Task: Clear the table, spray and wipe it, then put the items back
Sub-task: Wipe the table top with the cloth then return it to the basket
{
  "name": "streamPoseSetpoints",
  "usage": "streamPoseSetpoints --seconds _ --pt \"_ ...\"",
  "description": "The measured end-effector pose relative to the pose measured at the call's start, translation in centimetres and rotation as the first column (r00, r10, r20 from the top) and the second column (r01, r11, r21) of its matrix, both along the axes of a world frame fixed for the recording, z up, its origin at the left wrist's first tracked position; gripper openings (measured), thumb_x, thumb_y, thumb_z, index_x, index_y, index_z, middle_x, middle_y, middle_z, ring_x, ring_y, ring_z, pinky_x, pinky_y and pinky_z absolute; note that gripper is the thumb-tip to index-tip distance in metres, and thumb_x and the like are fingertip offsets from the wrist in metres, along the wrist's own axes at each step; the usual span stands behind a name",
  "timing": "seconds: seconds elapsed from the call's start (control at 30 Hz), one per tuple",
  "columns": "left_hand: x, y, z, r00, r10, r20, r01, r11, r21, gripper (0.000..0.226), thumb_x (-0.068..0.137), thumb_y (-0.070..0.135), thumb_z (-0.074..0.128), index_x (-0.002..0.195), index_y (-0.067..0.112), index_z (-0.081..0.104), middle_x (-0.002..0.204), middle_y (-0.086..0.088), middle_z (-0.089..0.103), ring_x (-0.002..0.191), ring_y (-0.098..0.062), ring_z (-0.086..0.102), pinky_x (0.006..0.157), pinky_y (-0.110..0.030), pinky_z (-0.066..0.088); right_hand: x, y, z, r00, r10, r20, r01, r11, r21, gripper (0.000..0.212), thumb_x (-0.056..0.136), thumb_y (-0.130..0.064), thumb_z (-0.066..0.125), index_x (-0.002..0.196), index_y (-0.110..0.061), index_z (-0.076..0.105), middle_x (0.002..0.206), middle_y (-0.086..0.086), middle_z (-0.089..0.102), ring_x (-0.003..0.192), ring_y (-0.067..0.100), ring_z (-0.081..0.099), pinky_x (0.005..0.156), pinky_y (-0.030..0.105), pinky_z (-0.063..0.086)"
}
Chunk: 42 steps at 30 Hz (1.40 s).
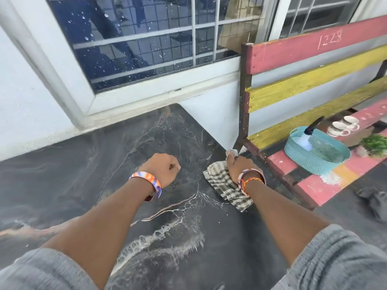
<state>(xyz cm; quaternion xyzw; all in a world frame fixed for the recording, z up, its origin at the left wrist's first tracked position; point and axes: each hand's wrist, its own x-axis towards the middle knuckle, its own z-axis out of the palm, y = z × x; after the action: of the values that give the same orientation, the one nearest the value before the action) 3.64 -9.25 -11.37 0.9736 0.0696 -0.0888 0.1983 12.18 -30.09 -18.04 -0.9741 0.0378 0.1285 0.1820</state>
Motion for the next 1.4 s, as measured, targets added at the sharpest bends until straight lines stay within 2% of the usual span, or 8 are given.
streamPoseSetpoints --seconds 0.33,0.53,0.7,0.77,1.03,1.23,1.3,1.4 --pt "-5.7 -4.4 1.1 0.991 -0.133 0.016 0.133 0.991 -0.007 0.027 0.092 0.015 0.043 0.101 0.009 0.068 0.11 -0.007 0.069 0.1 -0.022 0.063 0.089 -0.031 0.051 -8.6 -6.9 0.4 0.997 -0.08 -0.007 0.08 0.996 -0.027 0.07 0.096 -0.055 0.013 0.121 -0.006 0.056 0.122 0.018 0.062 0.111 0.034 0.059 0.095 0.044 0.046" --pt "-8.3 -6.0 0.9 0.982 -0.19 0.014 0.19 0.982 -0.016 0.027 0.092 0.012 0.042 0.1 0.008 0.067 0.109 -0.007 0.069 0.097 -0.022 0.064 0.08 -0.026 0.047 -12.0 -9.9 0.3 0.992 -0.128 0.0 0.128 0.99 -0.063 0.065 0.097 -0.053 0.014 0.121 -0.007 0.054 0.123 0.017 0.06 0.11 0.033 0.059 0.091 0.042 0.046" --pt "-10.2 -6.4 0.4 0.975 -0.222 -0.012 0.222 0.975 0.01 0.025 0.091 0.012 0.043 0.078 0.01 0.064 0.107 -0.008 0.07 0.098 -0.024 0.063 0.081 -0.028 0.047 -13.7 -11.0 -0.1 0.98 -0.198 0.025 0.199 0.977 -0.073 0.064 0.097 -0.051 0.015 0.126 -0.007 0.052 0.128 0.019 0.057 0.114 0.035 0.056 0.093 0.043 0.044" --pt "-11.0 -6.4 0.3 0.975 -0.222 -0.006 0.222 0.975 0.016 0.025 0.09 0.009 0.042 0.085 0.003 0.066 0.108 -0.005 0.069 0.099 -0.025 0.063 0.085 -0.03 0.049 -13.9 -10.9 0.0 0.974 -0.223 0.038 0.225 0.972 -0.065 0.063 0.098 -0.049 0.016 0.125 -0.007 0.054 0.127 0.02 0.058 0.113 0.036 0.056 0.091 0.042 0.044" --pt "-13.8 -3.5 -0.6 0.994 -0.104 0.028 0.102 0.994 0.041 0.024 0.089 0.01 0.043 0.095 0.01 0.067 0.111 -0.006 0.066 0.097 -0.022 0.062 0.084 -0.029 0.048 -13.6 -10.9 -0.2 0.964 -0.253 0.086 0.257 0.965 -0.043 0.065 0.098 -0.048 0.018 0.119 -0.001 0.058 0.124 0.024 0.058 0.11 0.038 0.057 0.089 0.042 0.044" --pt "-17.6 -4.0 -1.7 0.998 0.024 0.066 -0.028 0.998 0.056 0.029 0.092 0.019 0.047 0.118 0.011 0.058 0.136 -0.009 0.039 0.111 -0.028 0.056 0.099 -0.031 0.041 -15.6 -10.4 -0.4 0.954 -0.262 0.146 0.264 0.964 0.008 0.055 0.1 -0.04 0.019 0.136 -0.005 0.042 0.137 0.023 0.047 0.123 0.04 0.048 0.098 0.048 0.04" --pt "-19.2 -4.3 -2.2 0.995 0.061 0.078 -0.064 0.997 0.043 0.032 0.092 0.02 0.048 0.122 0.012 0.057 0.142 -0.008 0.034 0.119 -0.028 0.051 0.104 -0.03 0.037 -17.1 -10.3 -0.8 0.967 -0.19 0.17 0.191 0.982 0.008 0.053 0.1 -0.036 0.021 0.144 -0.007 0.031 0.144 0.024 0.038 0.13 0.043 0.039 0.104 0.05 0.034" --pt "-21.5 -4.4 -2.4 0.99 0.096 0.099 -0.1 0.994 0.033 0.033 0.091 0.021 0.05 0.122 0.013 0.057 0.141 -0.009 0.036 0.121 -0.028 0.049 0.105 -0.033 0.039 -19.5 -10.3 -2.0 0.974 -0.082 0.211 0.087 0.996 -0.01 0.053 0.1 -0.034 0.02 0.15 -0.013 0.02 0.156 0.019 0.018 0.142 0.039 0.017 0.116 0.046 0.012"
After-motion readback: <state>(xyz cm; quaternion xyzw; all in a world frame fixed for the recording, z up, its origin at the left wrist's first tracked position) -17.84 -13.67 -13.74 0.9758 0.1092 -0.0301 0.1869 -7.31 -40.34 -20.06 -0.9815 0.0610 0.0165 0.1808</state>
